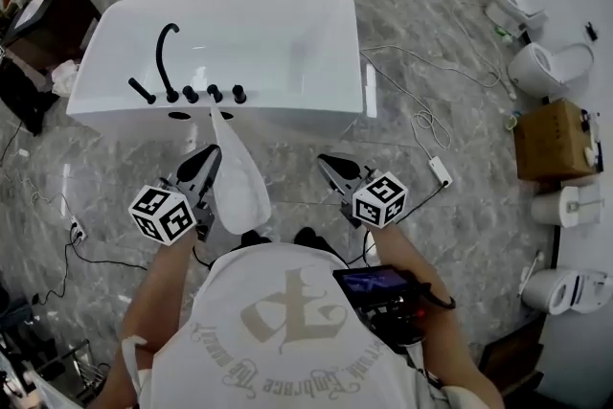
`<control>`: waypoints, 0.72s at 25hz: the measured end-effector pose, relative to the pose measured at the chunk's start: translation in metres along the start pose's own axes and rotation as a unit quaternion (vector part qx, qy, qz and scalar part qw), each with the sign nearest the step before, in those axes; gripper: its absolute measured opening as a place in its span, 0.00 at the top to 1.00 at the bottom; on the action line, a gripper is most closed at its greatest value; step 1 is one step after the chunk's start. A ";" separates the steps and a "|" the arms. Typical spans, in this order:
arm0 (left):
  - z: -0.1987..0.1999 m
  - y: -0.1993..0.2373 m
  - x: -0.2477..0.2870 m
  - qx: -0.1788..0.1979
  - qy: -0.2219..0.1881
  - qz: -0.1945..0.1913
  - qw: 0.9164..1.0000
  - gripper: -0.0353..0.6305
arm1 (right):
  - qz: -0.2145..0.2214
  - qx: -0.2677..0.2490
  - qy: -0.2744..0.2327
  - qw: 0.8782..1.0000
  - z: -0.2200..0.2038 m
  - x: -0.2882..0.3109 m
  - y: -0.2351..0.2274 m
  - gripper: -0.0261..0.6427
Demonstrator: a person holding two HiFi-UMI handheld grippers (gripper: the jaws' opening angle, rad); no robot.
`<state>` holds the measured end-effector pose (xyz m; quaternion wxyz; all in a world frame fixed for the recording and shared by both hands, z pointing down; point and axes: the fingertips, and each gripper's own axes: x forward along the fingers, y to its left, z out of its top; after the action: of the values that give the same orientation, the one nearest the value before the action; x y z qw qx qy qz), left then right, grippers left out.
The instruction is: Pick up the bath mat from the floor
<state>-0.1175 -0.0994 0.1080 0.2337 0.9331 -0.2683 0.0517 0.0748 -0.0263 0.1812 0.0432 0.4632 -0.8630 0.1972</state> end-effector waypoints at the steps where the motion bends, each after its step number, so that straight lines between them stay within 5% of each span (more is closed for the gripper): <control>1: -0.001 0.001 0.001 -0.001 0.002 0.000 1.000 0.93 | 0.001 -0.001 -0.001 1.000 0.002 0.001 0.000 0.95; 18: -0.027 -0.027 0.019 -0.009 0.029 -0.013 0.999 0.93 | -0.006 0.019 -0.013 1.000 0.000 -0.027 -0.010 0.95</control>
<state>-0.0867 -0.0757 0.1251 0.2506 0.9324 -0.2498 0.0737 0.0983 -0.0102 0.1774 0.0245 0.4712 -0.8570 0.2072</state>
